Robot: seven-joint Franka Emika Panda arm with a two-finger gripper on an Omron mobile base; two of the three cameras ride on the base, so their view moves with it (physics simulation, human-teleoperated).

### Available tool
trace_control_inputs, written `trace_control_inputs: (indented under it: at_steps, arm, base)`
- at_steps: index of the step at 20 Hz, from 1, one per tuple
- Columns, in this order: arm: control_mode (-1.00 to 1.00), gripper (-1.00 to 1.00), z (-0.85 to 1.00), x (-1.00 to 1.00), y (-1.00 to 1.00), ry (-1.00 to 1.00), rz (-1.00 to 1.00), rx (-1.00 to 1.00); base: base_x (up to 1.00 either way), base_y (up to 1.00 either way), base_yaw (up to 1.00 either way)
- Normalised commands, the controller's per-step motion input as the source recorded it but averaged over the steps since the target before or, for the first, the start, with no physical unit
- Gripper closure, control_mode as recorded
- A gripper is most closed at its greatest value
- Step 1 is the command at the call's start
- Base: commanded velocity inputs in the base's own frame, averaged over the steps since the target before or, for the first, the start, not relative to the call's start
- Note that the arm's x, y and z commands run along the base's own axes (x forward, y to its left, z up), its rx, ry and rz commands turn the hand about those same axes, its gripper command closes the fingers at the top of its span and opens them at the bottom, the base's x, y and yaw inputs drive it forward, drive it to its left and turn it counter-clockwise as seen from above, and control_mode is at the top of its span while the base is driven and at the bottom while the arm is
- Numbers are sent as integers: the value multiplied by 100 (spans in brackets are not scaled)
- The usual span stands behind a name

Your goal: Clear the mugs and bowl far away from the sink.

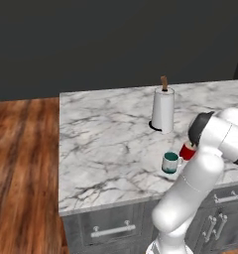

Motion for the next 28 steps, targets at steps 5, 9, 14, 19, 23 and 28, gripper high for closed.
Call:
trace_control_inputs:
  at_steps: [5, 9, 14, 19, 23, 28]
  arm:
    - [-100, -100, -9, 0, 0, 0, 0, 0]
    - [-100, -100, 0, 0, 0, 0, 0, 0]
    - [-100, -100, 0, 0, 1, 0, 0, 0]
    - [-100, -100, 0, 0, 23, 0, 0, 0]
    - [-100, -100, 2, -3, 40, 0, 0, -2]
    - [-100, -100, 23, -12, 3, 0, 0, 0]
  base:
    - [0, 0, 0]
    - [0, 0, 0]
    - [0, 0, 0]
    - [0, 0, 0]
    - [0, 0, 0]
    - [0, 0, 0]
